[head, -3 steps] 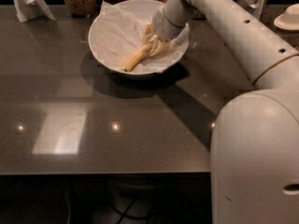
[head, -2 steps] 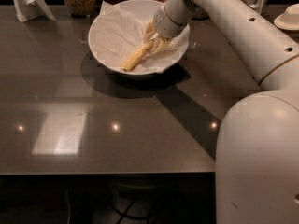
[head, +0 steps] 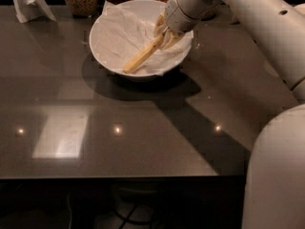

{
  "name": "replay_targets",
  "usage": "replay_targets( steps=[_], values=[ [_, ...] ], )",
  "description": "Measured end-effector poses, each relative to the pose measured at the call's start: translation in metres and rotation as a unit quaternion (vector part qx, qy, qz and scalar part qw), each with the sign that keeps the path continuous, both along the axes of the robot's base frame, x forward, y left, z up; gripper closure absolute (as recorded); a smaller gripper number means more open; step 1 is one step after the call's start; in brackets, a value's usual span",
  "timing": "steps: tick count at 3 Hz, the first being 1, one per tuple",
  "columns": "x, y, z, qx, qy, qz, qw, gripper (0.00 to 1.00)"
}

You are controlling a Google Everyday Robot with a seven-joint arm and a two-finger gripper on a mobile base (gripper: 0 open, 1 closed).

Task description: Pick banana from white bowl

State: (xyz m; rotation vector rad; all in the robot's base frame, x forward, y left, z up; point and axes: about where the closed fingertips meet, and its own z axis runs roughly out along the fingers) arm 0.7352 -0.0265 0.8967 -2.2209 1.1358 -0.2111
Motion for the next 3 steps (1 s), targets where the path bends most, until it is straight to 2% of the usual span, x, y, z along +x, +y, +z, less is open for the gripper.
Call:
replay_targets(
  steps=[1,3],
  values=[
    [-0.014,-0.017,0.02,0.011,-0.009,-0.027,0.9995,1.0],
    [-0.053,-0.051,0.061,0.05,-0.038,-0.08,0.9948,1.0]
  ],
)
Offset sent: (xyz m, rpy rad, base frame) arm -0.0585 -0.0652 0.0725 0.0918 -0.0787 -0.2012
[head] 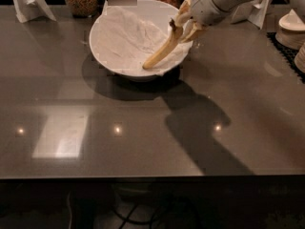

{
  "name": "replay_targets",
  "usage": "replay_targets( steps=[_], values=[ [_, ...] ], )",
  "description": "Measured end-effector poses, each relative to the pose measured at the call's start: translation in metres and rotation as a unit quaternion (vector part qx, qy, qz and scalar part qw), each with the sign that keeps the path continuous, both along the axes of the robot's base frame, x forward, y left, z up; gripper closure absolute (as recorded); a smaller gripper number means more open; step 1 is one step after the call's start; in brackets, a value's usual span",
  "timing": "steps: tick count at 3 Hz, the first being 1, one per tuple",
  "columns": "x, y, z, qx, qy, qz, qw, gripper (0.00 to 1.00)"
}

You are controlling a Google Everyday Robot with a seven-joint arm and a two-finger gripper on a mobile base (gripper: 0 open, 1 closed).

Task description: Pick banana from white bowl

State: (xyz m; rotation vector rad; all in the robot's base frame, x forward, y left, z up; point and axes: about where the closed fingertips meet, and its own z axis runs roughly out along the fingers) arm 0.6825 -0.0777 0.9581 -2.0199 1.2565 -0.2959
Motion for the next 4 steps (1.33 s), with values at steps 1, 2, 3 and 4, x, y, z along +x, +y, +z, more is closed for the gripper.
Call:
replay_targets(
  steps=[1,2,3,4],
  values=[
    [-0.021,-0.013,0.022,0.038,-0.027,-0.013,0.9988,1.0],
    [-0.033,-0.021,0.038,0.076,-0.051,-0.019,0.9956,1.0],
    [-0.041,-0.025,0.048,0.106,-0.07,-0.02,0.9918,1.0],
    [-0.05,-0.025,0.058,0.127,-0.09,-0.009,0.9878,1.0]
  ],
)
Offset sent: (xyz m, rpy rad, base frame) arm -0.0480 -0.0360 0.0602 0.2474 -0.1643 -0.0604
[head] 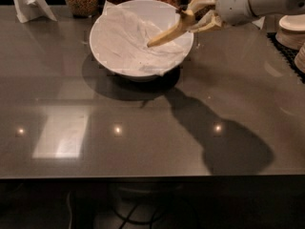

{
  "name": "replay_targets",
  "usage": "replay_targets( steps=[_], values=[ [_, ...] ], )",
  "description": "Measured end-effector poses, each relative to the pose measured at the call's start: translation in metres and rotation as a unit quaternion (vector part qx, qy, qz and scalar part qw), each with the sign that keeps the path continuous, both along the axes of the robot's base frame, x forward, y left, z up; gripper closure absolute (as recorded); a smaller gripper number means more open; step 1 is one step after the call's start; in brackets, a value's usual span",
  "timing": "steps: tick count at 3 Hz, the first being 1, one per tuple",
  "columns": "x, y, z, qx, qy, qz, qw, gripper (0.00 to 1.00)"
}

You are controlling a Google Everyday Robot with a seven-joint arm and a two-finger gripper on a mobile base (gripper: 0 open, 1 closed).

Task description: Pick banana from white bowl

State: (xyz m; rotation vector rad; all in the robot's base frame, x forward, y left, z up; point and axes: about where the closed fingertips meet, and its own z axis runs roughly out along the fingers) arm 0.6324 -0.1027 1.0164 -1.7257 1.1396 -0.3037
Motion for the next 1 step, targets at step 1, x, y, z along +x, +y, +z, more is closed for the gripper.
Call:
replay_targets(
  steps=[1],
  values=[
    [-0.0111,0.0048,0.0078,0.008,-0.023,0.026,0.9994,1.0]
  ],
)
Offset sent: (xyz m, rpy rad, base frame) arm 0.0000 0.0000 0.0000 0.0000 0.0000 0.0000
